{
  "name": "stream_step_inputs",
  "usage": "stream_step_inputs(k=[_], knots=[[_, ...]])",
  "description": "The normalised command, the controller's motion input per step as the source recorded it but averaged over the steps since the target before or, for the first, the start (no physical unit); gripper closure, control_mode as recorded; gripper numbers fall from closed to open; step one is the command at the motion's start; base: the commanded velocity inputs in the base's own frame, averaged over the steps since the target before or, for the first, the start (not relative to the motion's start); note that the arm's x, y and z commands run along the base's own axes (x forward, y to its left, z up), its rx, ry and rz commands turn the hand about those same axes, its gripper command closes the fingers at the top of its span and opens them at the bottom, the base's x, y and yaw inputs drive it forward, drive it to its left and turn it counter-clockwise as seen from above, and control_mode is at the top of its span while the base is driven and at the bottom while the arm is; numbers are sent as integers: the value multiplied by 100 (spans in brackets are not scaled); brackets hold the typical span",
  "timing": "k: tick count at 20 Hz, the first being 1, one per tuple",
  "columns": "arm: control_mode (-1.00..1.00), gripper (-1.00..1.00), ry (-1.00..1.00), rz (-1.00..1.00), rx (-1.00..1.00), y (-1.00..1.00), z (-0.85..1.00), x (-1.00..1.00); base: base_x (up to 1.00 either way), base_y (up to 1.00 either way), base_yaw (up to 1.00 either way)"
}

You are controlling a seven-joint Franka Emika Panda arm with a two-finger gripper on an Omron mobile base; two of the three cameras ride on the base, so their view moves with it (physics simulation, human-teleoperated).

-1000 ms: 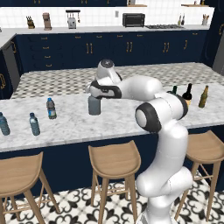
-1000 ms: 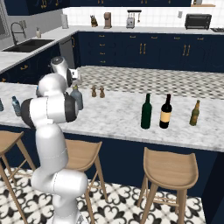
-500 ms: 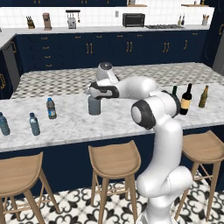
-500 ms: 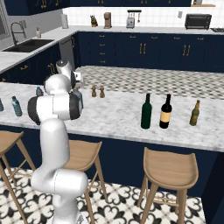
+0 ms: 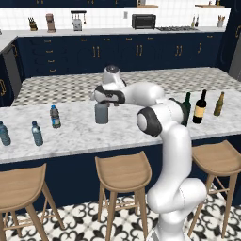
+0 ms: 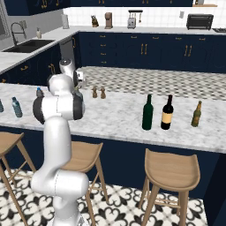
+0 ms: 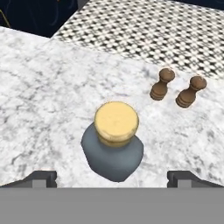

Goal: Move the plastic bottles in the middle to the plastics group, and the glass bottles in the middle to the glass group.

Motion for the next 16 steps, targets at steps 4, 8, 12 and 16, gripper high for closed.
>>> stream_step_inputs(k=[4,8,12,16], knots=[[-100,-100,7,10,0,0,0,16,0,0,0],[-100,-100,2,9,0,0,-9,7,0,0,0],[-100,-100,0,5,0,0,-19,4,0,0,0],[-100,-100,0,4,0,2,-13,6,0,0,0]])
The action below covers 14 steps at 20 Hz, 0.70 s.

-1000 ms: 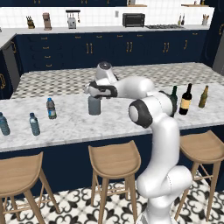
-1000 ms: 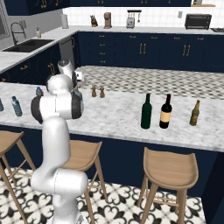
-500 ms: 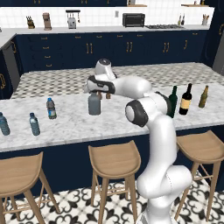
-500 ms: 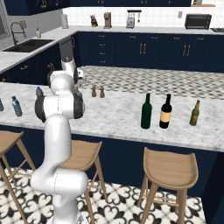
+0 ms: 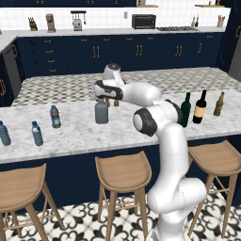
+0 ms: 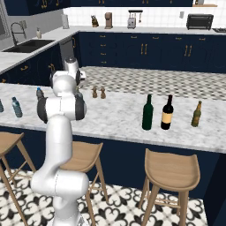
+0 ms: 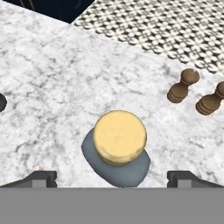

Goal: Move the plastic bottles in the middle to the plastics group, and the glass bottles in the middle to the glass group.

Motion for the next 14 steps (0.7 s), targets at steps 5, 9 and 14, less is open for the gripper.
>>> stream_step_inputs(k=[5,9,14], knots=[[-100,-100,0,2,0,3,0,16,0,0,0],[-100,-100,0,0,0,4,0,24,0,0,0],[-100,-100,0,0,0,4,-2,17,0,0,0]])
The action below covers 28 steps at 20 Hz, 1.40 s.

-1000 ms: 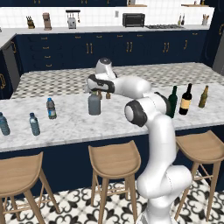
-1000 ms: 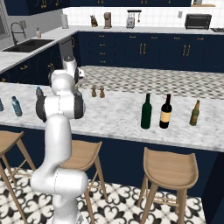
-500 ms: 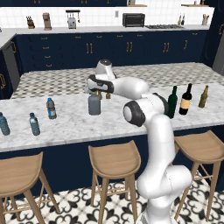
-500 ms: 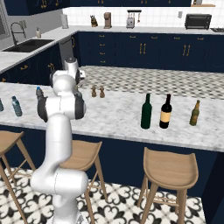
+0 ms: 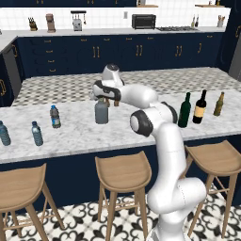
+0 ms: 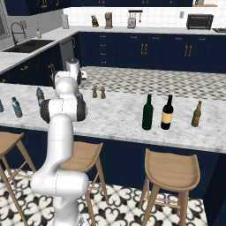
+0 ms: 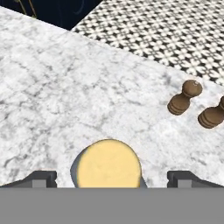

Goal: Move the plastic bottles in the middle to the plastics group, and the glass bottles in the middle to the glass group.

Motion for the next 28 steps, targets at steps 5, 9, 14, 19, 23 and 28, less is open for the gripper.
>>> stream_step_inputs(k=[5,9,14,19,23,28], knots=[[-100,-100,2,0,0,7,-17,3,0,0,0],[-100,-100,7,0,0,1,-15,0,0,0,0],[-100,100,0,0,0,0,0,0,0,0,0],[-100,100,0,0,0,0,0,0,0,0,0],[-100,100,0,0,0,-1,0,-12,0,0,0],[-100,100,0,0,0,-46,1,-65,0,0,0]])
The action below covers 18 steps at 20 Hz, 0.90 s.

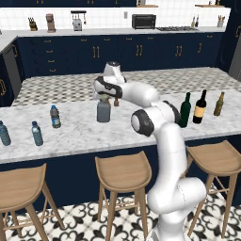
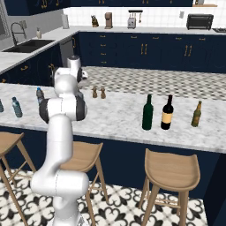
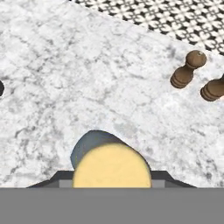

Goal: Move the plastic bottles in the middle to the plastics group, and the glass bottles in the middle to the glass group.

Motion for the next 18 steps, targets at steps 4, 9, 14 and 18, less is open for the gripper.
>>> stream_step_inputs(k=[4,9,14,18], knots=[[-100,100,0,0,0,-69,4,-95,0,0,0],[-100,100,-6,-1,0,-67,13,-93,0,0,0],[-100,100,-8,-5,0,-56,23,-48,0,0,0],[-100,100,-4,-5,0,-40,31,-8,0,0,0]])
